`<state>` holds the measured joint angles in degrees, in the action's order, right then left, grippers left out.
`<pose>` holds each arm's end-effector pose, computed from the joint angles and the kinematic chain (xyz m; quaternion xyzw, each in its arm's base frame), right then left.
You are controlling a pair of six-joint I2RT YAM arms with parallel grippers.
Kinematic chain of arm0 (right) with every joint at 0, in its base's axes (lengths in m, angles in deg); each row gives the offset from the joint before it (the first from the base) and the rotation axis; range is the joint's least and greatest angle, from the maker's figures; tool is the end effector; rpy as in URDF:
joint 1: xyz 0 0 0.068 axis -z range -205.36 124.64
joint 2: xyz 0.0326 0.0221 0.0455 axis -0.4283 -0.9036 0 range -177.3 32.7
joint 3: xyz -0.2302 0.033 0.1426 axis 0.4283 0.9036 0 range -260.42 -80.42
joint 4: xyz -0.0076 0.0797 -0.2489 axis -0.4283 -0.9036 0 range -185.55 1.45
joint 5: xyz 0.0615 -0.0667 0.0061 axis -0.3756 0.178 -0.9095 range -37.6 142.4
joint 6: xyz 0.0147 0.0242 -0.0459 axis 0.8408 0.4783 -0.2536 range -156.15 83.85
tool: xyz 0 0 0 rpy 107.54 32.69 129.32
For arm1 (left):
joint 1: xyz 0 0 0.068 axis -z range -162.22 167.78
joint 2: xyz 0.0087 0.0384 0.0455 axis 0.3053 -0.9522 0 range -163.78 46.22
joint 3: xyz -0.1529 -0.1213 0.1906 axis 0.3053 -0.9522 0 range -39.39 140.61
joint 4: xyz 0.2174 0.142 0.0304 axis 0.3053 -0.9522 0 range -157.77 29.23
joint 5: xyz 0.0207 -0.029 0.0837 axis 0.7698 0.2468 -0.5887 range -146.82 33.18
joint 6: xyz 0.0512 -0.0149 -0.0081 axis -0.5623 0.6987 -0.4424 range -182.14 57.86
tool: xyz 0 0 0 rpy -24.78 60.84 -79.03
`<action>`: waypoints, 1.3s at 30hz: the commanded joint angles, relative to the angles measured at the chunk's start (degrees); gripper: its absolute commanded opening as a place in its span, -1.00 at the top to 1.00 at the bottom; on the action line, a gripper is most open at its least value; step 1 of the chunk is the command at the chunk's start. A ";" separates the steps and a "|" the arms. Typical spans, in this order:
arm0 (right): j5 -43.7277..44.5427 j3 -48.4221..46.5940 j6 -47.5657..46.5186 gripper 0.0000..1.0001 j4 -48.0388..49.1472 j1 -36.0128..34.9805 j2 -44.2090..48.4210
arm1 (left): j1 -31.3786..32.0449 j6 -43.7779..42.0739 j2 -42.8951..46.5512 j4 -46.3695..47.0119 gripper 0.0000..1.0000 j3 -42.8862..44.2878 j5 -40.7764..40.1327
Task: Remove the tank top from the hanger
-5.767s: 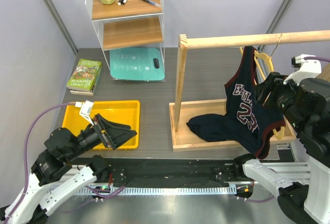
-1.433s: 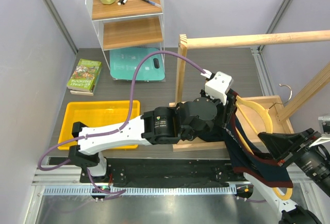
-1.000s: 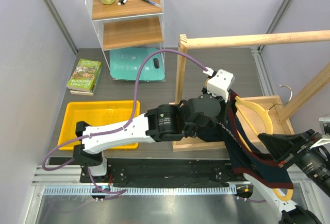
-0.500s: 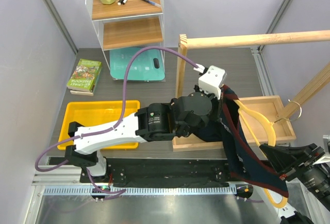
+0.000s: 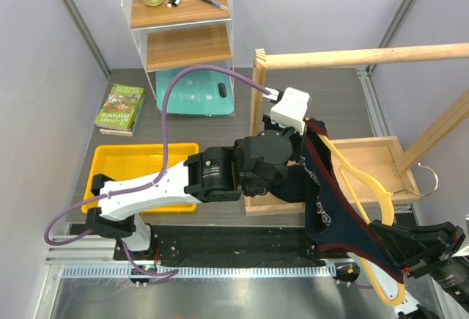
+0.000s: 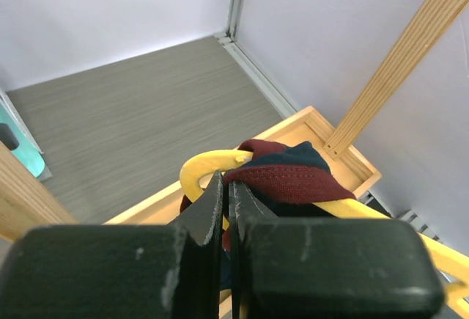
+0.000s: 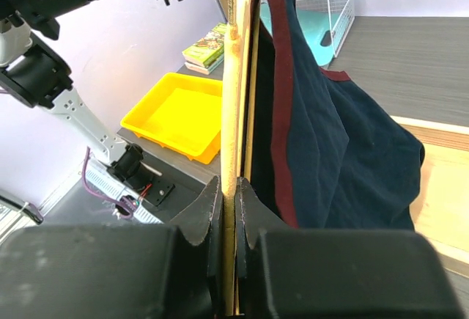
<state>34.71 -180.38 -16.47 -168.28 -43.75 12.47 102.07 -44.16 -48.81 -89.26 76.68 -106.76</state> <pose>-0.1317 -0.0324 0.4566 -0.1008 0.6998 0.3307 0.6251 0.0616 -0.3420 0.5078 0.1395 0.7227 -0.2665 0.6223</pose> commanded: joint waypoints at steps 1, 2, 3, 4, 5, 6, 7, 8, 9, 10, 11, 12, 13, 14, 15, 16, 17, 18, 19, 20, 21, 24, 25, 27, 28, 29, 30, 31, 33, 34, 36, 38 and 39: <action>-4.54 0.29 1.15 0.98 -6.58 -0.77 2.20 | -0.62 -2.51 4.84 7.30 1.00 -0.32 -6.59; -4.28 1.43 1.06 0.98 -6.59 -0.77 2.56 | -0.62 -2.42 5.54 7.83 0.99 -0.75 -5.89; -4.11 1.96 1.32 0.98 -6.59 -0.85 2.91 | -0.53 -2.33 6.25 9.66 0.99 -1.54 -5.01; -4.02 2.57 1.32 0.98 -6.59 -0.86 3.35 | -0.53 -1.98 7.04 10.90 0.99 -3.46 -4.04; -4.02 3.36 1.32 0.98 -6.59 -0.94 4.05 | -0.53 -1.89 8.78 12.04 0.99 -4.35 -4.03; -4.02 3.72 1.41 0.98 -6.59 -1.03 4.49 | -0.53 -2.15 9.32 14.06 1.00 -5.23 -4.47; -4.28 3.90 1.41 0.98 -6.50 -1.03 4.84 | -0.53 -3.20 9.85 14.86 1.00 -6.29 -6.13; -4.54 4.07 1.41 0.99 -6.58 -1.12 5.46 | -0.53 -4.17 10.21 15.30 0.99 -6.30 -7.36; -4.63 4.07 1.41 0.98 -6.59 -1.12 5.81 | -0.53 -4.87 9.95 15.57 1.00 -6.21 -8.42; -4.37 3.99 1.76 0.98 -6.59 -1.38 5.99 | -0.53 -5.66 9.77 15.66 1.00 -5.95 -9.47; -4.19 3.64 1.94 0.98 -6.59 -1.47 6.25 | -0.53 -6.19 9.51 15.40 1.00 -5.94 -9.57; -4.02 3.29 2.03 0.98 -6.59 -1.47 6.43 | -0.53 -5.94 9.42 14.70 0.99 -6.03 -9.66; -3.75 2.85 2.11 0.98 -6.59 -1.47 6.43 | -0.53 -5.59 9.33 14.52 0.99 -6.55 -9.48; -3.84 1.71 2.03 0.98 -6.59 -1.47 6.34 | -0.53 -4.89 9.24 14.25 0.99 -6.91 -9.31; -3.93 1.01 2.03 0.98 -6.50 -1.47 5.99 | -0.53 -4.53 9.15 13.73 0.99 -7.17 -9.65; -4.01 0.30 1.94 0.98 -6.58 -1.56 5.90 | -0.53 -4.36 8.98 13.55 1.00 -7.61 -10.09; -4.36 -1.18 1.94 0.98 -6.59 -1.65 5.73 | -0.53 -4.09 8.89 13.38 1.00 -7.88 -11.05; -4.28 -1.90 1.94 0.99 -6.59 -1.65 5.55 | -0.53 -4.00 8.63 12.85 1.00 -7.96 -11.24; -3.76 -2.60 2.20 0.98 -6.59 -1.73 5.55 | -0.53 -3.83 8.37 12.32 1.00 -7.70 -11.24; -2.27 -3.74 2.81 0.98 -6.59 -2.08 5.46 | -0.53 -3.30 8.28 11.62 0.99 -7.53 -11.07; -1.74 -4.27 3.08 0.98 -6.59 -2.26 5.46 | -0.53 -2.17 8.19 10.31 0.99 -7.53 -10.72; 0.72 -6.38 3.52 0.98 -6.59 -2.44 5.03 | -0.53 0.99 8.36 7.24 0.99 -8.14 -10.54; 1.69 -6.82 3.87 0.98 -6.59 -2.52 4.85 | -0.53 1.88 8.71 6.35 1.00 -8.40 -9.84; 3.44 -7.61 4.40 0.98 -6.32 -2.61 3.88 | -0.53 3.72 9.06 3.98 0.99 -8.84 -6.43; 3.98 -7.88 4.75 0.98 -6.23 -2.61 3.62 | -0.53 5.99 9.50 3.27 1.00 -9.19 -1.71; 4.24 -8.05 4.84 0.98 -5.97 -2.61 2.75 | -0.53 7.50 9.59 2.48 1.00 -9.46 1.12; 4.42 -8.23 5.01 0.98 -5.71 -2.61 2.39 | -0.53 8.73 9.68 0.73 1.00 -9.55 3.50; 5.38 -8.40 5.45 0.98 -5.71 -2.53 1.86 | -0.53 11.09 9.42 -0.41 0.99 -9.20 7.44; 6.09 -8.58 6.07 0.98 -5.79 -2.61 0.37 | -0.53 12.95 9.33 -2.87 0.99 -9.37 10.63; 6.27 -8.50 6.68 0.98 -5.88 -2.61 -0.24 | -0.53 13.40 9.33 -2.97 0.99 -10.42 12.65; 6.71 -8.41 7.47 0.98 -6.49 -2.61 -2.35 | -0.53 14.28 10.29 -2.10 0.99 -12.26 17.48; 6.79 -7.80 8.44 0.98 -6.59 -2.61 -3.50 | -0.53 14.45 11.26 -0.96 0.99 -15.95 19.78; 6.79 -7.27 8.88 0.98 -6.50 -2.61 -4.28 | -0.53 14.63 12.22 -0.17 0.99 -18.57 19.87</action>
<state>40.39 -188.62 -10.64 -169.50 -46.00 14.09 102.00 -32.44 -40.17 -89.80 63.35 -92.90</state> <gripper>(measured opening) 0.118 0.009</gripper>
